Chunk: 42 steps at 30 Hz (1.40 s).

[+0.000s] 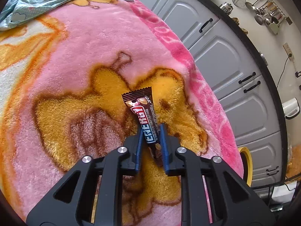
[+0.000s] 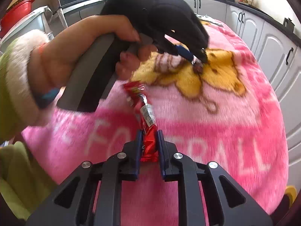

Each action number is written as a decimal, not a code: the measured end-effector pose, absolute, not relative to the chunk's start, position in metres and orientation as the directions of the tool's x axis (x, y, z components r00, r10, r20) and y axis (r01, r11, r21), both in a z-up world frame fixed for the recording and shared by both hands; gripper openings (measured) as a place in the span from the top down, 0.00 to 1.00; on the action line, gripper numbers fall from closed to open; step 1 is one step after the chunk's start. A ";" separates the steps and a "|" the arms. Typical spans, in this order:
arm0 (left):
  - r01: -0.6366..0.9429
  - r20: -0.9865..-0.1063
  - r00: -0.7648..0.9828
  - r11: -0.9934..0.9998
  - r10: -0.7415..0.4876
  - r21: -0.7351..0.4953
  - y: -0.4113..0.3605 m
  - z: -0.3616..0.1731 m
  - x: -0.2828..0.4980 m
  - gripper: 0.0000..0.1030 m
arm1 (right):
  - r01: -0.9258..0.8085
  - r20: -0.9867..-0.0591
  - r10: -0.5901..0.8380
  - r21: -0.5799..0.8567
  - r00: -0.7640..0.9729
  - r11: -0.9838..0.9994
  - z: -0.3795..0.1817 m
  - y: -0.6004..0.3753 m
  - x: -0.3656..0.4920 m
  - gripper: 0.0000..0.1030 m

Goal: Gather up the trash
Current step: 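Grasp the brown chocolate bar with the left tool while the right tool grasps the red wrapper, then carry the chocolate bar and red wrapper over the bin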

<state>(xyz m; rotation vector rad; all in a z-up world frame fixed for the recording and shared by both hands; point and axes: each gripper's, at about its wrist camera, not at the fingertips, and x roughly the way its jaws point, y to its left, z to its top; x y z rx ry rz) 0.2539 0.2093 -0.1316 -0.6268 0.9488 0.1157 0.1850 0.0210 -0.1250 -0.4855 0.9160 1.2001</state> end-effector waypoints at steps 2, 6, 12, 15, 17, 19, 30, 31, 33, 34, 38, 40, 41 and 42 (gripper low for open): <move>-0.348 -0.784 0.598 0.826 -0.168 -0.443 0.207 -0.129 0.250 0.92 | -0.919 -0.811 0.580 0.165 0.080 0.358 -0.123 0.008 0.186 0.86; -0.298 -0.756 0.631 0.846 -0.173 -0.442 0.191 -0.116 0.238 0.95 | -0.867 -0.787 0.603 0.206 0.129 0.454 -0.109 -0.035 0.195 0.86; -0.189 -0.713 0.681 0.900 -0.167 -0.392 0.147 -0.086 0.227 0.98 | -0.770 -0.741 0.624 0.239 0.250 0.592 -0.085 -0.114 0.211 0.86; -0.124 -0.691 0.701 0.923 -0.178 -0.365 0.121 -0.069 0.225 0.98 | -0.725 -0.716 0.623 0.243 0.314 0.644 -0.075 -0.152 0.216 0.86; -0.083 -0.680 0.708 0.933 -0.191 -0.349 0.105 -0.060 0.225 0.98 | -0.696 -0.699 0.618 0.241 0.359 0.676 -0.066 -0.172 0.218 0.86; -0.036 -0.667 0.714 0.940 -0.213 -0.339 0.085 -0.051 0.225 0.98 | -0.667 -0.679 0.617 0.248 0.397 0.703 -0.058 -0.192 0.219 0.86; 0.152 -0.615 0.720 0.938 -0.321 -0.312 -0.007 -0.021 0.231 0.98 | -0.517 -0.604 0.564 0.274 0.563 0.811 -0.034 -0.275 0.224 0.86; 0.169 -0.610 0.720 0.936 -0.331 -0.308 -0.017 -0.019 0.232 0.98 | -0.500 -0.598 0.554 0.276 0.579 0.821 -0.032 -0.283 0.224 0.86; 0.196 -0.606 0.716 0.932 -0.348 -0.304 -0.033 -0.017 0.234 0.98 | -0.471 -0.590 0.537 0.280 0.602 0.836 -0.032 -0.296 0.224 0.86; 0.214 -0.603 0.711 0.928 -0.361 -0.304 -0.043 -0.017 0.235 0.98 | -0.451 -0.587 0.526 0.285 0.615 0.845 -0.032 -0.304 0.224 0.86; 0.270 -0.603 0.691 0.916 -0.399 -0.297 -0.080 -0.022 0.243 0.98 | -0.390 -0.597 0.494 0.305 0.633 0.869 -0.039 -0.327 0.226 0.86; 0.293 -0.609 0.676 0.910 -0.415 -0.295 -0.098 -0.027 0.247 0.98 | -0.360 -0.608 0.469 0.302 0.640 0.883 -0.045 -0.335 0.227 0.86; 0.300 -0.611 0.670 0.907 -0.421 -0.296 -0.104 -0.029 0.248 0.98 | -0.342 -0.618 0.457 0.304 0.640 0.889 -0.050 -0.340 0.229 0.86; 0.315 -0.617 0.656 0.901 -0.434 -0.299 -0.114 -0.034 0.250 0.98 | -0.324 -0.624 0.452 0.314 0.637 0.892 -0.056 -0.344 0.231 0.86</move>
